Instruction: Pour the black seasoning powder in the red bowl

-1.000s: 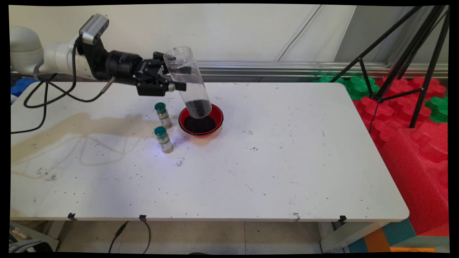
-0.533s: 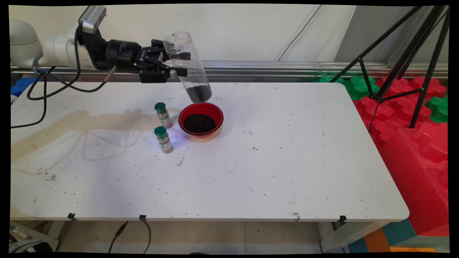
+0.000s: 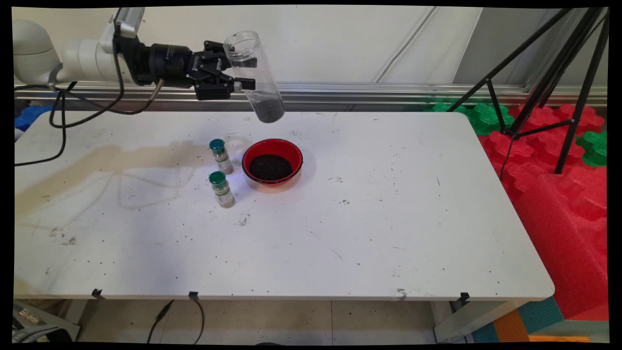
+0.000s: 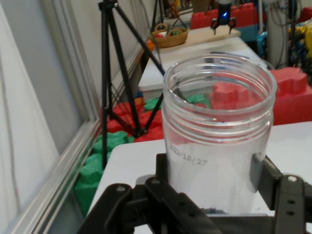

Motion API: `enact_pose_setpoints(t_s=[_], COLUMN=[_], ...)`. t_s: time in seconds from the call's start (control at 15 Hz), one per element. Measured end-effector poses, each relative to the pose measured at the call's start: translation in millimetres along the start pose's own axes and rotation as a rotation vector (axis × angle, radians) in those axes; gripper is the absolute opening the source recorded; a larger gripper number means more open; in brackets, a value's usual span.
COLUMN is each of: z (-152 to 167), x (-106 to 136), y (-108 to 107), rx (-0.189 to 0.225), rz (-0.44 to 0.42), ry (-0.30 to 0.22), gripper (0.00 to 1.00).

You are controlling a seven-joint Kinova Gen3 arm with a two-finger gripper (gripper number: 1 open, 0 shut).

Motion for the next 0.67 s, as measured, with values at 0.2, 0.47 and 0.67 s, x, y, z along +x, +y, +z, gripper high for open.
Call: enact_pose_setpoints(t_s=[0.2,0.47,0.67], z=[2.2,5.5,8.7], x=[-11.3,-26.0,-41.0], y=[-15.5,-31.9,-43.4], rx=[0.031,0.056,0.066], rz=[0.047,0.101,0.151], ry=[-0.031,-0.067,-0.1], gripper=[0.0,0.0,0.0])
